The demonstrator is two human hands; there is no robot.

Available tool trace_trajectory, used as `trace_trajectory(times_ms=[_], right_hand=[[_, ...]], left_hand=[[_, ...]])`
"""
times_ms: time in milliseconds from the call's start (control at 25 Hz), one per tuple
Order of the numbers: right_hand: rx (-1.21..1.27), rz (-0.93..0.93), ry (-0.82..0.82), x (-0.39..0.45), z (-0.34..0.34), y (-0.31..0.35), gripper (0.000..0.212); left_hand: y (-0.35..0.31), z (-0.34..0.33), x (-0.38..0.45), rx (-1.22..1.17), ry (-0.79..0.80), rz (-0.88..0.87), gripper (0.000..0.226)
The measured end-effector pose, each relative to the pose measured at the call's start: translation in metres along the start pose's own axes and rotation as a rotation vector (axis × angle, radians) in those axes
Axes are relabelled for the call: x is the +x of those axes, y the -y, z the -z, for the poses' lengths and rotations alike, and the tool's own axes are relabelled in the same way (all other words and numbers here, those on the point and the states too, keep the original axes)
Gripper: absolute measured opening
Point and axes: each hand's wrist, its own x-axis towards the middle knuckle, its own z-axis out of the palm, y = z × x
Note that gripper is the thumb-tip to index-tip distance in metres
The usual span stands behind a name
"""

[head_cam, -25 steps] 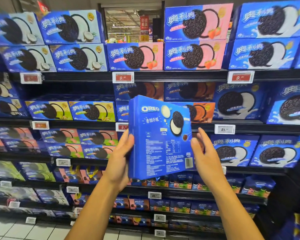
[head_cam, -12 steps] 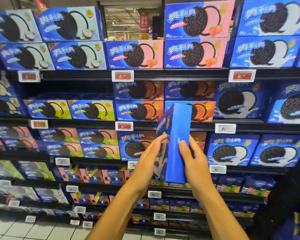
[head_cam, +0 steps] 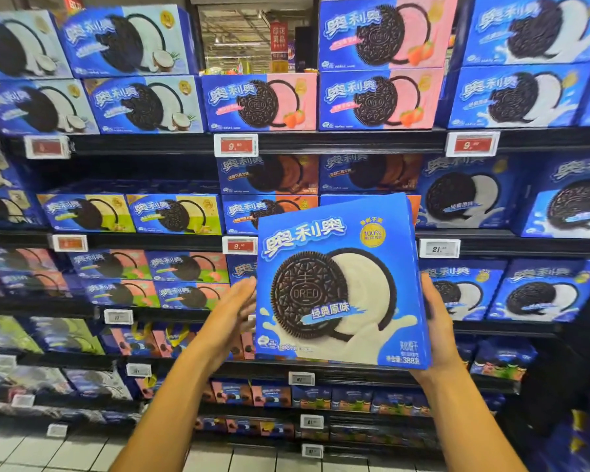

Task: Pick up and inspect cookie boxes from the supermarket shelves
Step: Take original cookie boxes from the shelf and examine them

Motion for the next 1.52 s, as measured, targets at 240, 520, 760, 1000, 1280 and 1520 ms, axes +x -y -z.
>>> trace_trajectory(times_ms=[240,520,760,1000,1280,1520], right_hand=[[-0.038,-0.024,-0.011,0.003,0.0,-0.005,0.057],[-0.411,0.232,-0.171,0.006,0.006,0.004,0.034],[-0.353,0.207,-0.152,0.003,0.008,0.0,0.04],[-0.392,0.209,-0.185,0.001,0.003,-0.001,0.039],[-0.313,0.117,-0.164,0.001,0.006,0.006,0.039],[-0.363,-0.002,-0.194,0.006,-0.014,0.032,0.039]], left_hand=[[0.002,-0.021,-0.014,-0.268,0.034,-0.049,0.04],[-0.011,-0.025,-0.019,-0.208,-0.029,-0.181,0.027],[-0.012,-0.03,-0.021,-0.172,-0.062,-0.206,0.033],[-0.015,-0.03,-0.023,-0.182,-0.059,-0.174,0.023],[-0.025,-0.023,-0.022,-0.205,-0.025,-0.039,0.035],[-0.047,-0.02,-0.02,-0.073,-0.023,-0.003,0.034]])
